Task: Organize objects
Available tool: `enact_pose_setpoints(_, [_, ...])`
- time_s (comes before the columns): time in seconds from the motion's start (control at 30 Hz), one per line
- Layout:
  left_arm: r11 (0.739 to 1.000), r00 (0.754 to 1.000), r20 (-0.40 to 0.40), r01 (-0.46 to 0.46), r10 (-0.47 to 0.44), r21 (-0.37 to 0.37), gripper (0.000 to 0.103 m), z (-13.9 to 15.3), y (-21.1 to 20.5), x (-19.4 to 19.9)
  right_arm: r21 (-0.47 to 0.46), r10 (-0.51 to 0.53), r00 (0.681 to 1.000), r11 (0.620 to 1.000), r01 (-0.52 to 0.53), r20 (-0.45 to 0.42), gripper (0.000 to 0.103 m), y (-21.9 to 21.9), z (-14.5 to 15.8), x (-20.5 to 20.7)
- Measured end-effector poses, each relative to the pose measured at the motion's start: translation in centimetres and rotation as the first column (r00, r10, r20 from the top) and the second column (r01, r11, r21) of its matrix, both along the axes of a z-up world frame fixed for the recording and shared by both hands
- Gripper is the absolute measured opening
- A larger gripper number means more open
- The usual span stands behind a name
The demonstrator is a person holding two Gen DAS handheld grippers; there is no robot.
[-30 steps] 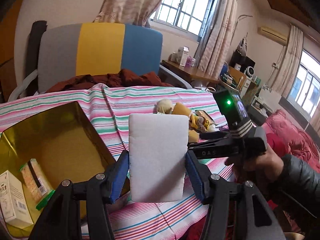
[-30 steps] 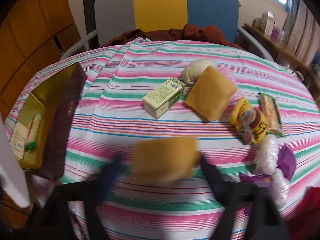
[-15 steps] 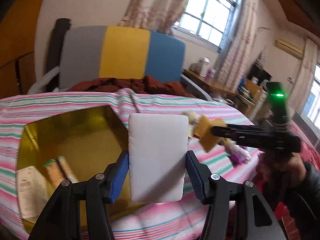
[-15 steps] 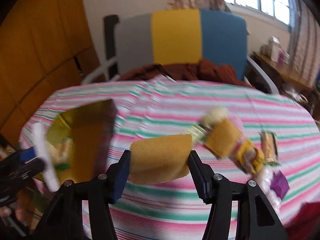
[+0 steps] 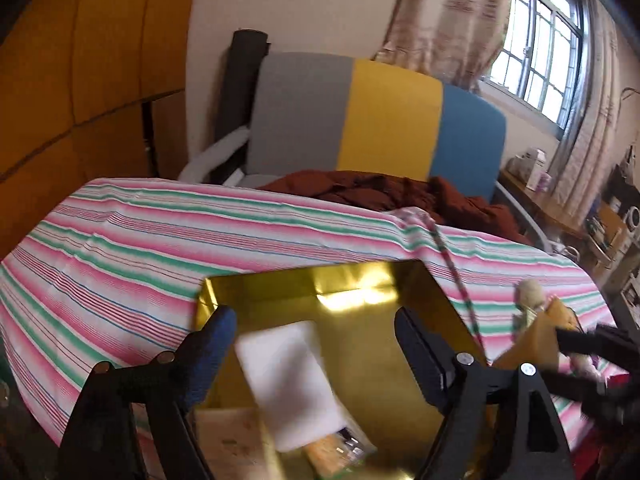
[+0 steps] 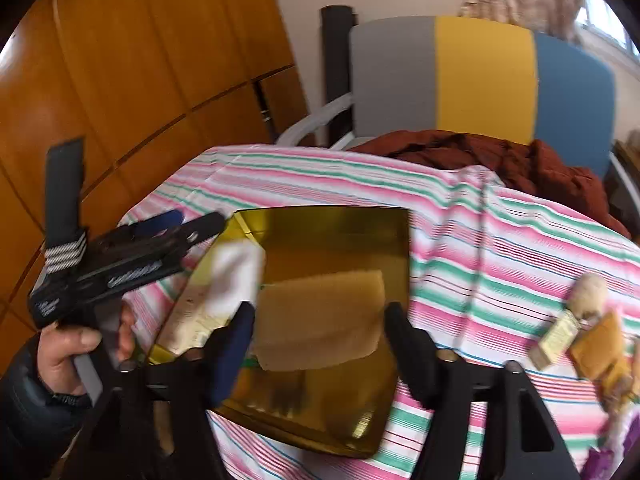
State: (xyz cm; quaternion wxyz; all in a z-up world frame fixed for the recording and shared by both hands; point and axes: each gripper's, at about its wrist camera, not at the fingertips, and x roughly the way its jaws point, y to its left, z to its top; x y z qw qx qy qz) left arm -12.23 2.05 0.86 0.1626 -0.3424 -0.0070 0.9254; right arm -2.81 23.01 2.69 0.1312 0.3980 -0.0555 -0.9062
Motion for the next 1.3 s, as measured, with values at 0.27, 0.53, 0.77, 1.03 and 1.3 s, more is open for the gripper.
enact_pose_setpoints(0.27, [0.994, 0.995, -0.007, -0.104, 0.104, 0.024, 0.083, -0.3, -2.7, 1.7, 0.016, 0.067, 0.997, 0.998, -0.068, 0.034, 0.097, -3.1, -1.7, 0.6])
enact_pose_setpoints(0.53, [0.991, 0.992, 0.005, -0.125, 0.125, 0.040, 0.083, -0.7, -3.0, 4.5, 0.089, 0.014, 1.000, 0.996, -0.013, -0.012, 0.102, -3.2, -1.2, 2.5])
enact_pose_setpoints(0.77, [0.993, 0.993, 0.000, -0.115, 0.115, 0.011, 0.083, -0.4, -2.2, 6.5, 0.174, -0.058, 0.995, 0.982, 0.071, -0.081, 0.103, -3.2, -0.6, 4.0])
enact_pose_setpoints(1.03, [0.993, 0.993, 0.015, -0.120, 0.120, -0.013, 0.083, -1.0, -1.2, 8.2, 0.191, -0.145, 0.983, 0.968, 0.165, -0.115, 0.103, -2.1, -0.6, 4.7])
enact_pose_setpoints(1.3, [0.993, 0.993, 0.024, -0.112, 0.113, -0.024, 0.083, -1.4, -0.1, 9.1, 0.225, -0.213, 0.969, 0.945, 0.237, -0.126, 0.103, -1.2, -0.9, 4.9])
